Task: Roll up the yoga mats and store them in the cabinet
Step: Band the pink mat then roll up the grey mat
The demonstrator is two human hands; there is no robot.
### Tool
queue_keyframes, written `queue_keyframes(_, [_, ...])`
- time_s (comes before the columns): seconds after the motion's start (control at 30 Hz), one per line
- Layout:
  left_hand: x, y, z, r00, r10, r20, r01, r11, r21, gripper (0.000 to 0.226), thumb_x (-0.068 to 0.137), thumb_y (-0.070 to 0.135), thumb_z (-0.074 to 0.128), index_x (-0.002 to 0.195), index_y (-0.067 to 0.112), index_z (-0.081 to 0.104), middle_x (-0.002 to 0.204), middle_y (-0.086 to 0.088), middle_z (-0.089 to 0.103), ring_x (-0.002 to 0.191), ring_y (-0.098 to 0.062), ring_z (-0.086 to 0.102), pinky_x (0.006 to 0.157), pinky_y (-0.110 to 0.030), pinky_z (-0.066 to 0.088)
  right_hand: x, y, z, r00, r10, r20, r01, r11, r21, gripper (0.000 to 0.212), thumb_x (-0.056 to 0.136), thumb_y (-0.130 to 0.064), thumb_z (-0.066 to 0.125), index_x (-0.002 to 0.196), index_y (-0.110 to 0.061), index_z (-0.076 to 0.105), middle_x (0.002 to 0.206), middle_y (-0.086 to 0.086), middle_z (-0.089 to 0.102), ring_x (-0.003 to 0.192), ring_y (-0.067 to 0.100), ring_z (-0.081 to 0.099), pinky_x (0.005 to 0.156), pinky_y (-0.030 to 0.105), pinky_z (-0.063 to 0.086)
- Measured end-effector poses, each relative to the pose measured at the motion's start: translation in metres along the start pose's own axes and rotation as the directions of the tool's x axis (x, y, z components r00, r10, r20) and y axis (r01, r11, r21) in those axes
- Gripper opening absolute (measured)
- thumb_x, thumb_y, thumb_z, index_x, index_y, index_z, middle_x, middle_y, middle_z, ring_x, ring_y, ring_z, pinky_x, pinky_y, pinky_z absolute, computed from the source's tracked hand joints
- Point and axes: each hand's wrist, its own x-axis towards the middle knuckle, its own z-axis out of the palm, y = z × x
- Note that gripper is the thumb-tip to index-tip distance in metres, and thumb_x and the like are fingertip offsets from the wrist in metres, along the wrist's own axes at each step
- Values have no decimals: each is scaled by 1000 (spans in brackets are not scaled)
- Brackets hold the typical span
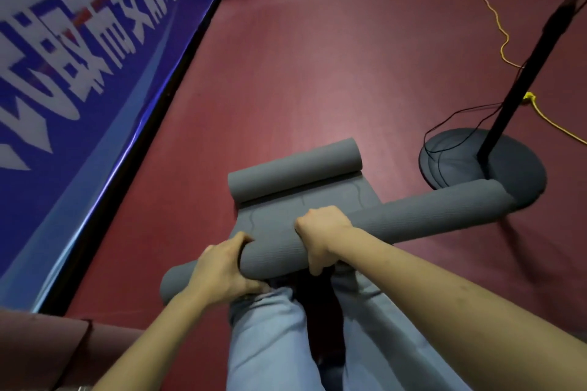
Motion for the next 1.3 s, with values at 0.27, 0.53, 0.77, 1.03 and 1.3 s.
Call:
queue_keyframes(0.27, [39, 9, 0, 984, -30, 175, 6, 991, 135, 112, 35, 86, 78, 126, 28, 50, 114, 1, 71, 103, -28, 68, 80, -40, 54, 31, 23, -8, 977, -2, 213, -15, 997, 79, 69, 51, -53, 91, 107, -21, 68, 112, 3, 71, 96, 27, 67, 76, 33, 52])
queue_keyframes(0.53, [67, 3, 9, 965, -32, 260, 18, 998, 58, 107, 36, 71, 83, 131, 31, 55, 119, 2, 69, 105, -26, 67, 85, -35, 55, 16, 69, 13, 993, -106, 45, 107, 994, -26, 96, 54, -58, 87, 134, -26, 45, 130, 3, 61, 117, 31, 59, 96, 39, 47])
queue_keyframes(0.77, [83, -14, 7, 928, -25, 372, 52, 997, -64, 95, 36, 61, 87, 122, 30, 61, 115, 4, 69, 102, -20, 66, 82, -30, 52, -10, 125, 6, 997, -15, 76, 24, 993, -115, 102, 66, -34, 72, 153, -39, 18, 139, -4, 47, 127, 26, 50, 102, 41, 41])
queue_keyframes(1.03, [94, -26, 20, 953, 61, 298, -42, 997, -69, 88, 36, 74, 74, 113, 36, 56, 103, 11, 41, 100, -13, 44, 85, -36, 47, 6, 134, 12, 980, 90, 176, -73, 992, -99, 75, 65, -24, 77, 130, -31, 41, 111, 0, 63, 101, 28, 64, 69, 35, 45])
queue_keyframes(1.3, [102, -43, 28, 953, 118, 281, -83, 988, -132, 94, 49, 84, 72, 127, 34, 57, 121, 16, 59, 110, -11, 57, 92, -28, 44, 47, 148, -1, 842, 68, 535, -136, 987, 88, 81, 58, -6, 91, 129, -21, 55, 107, 0, 64, 101, 25, 66, 80, 38, 59])
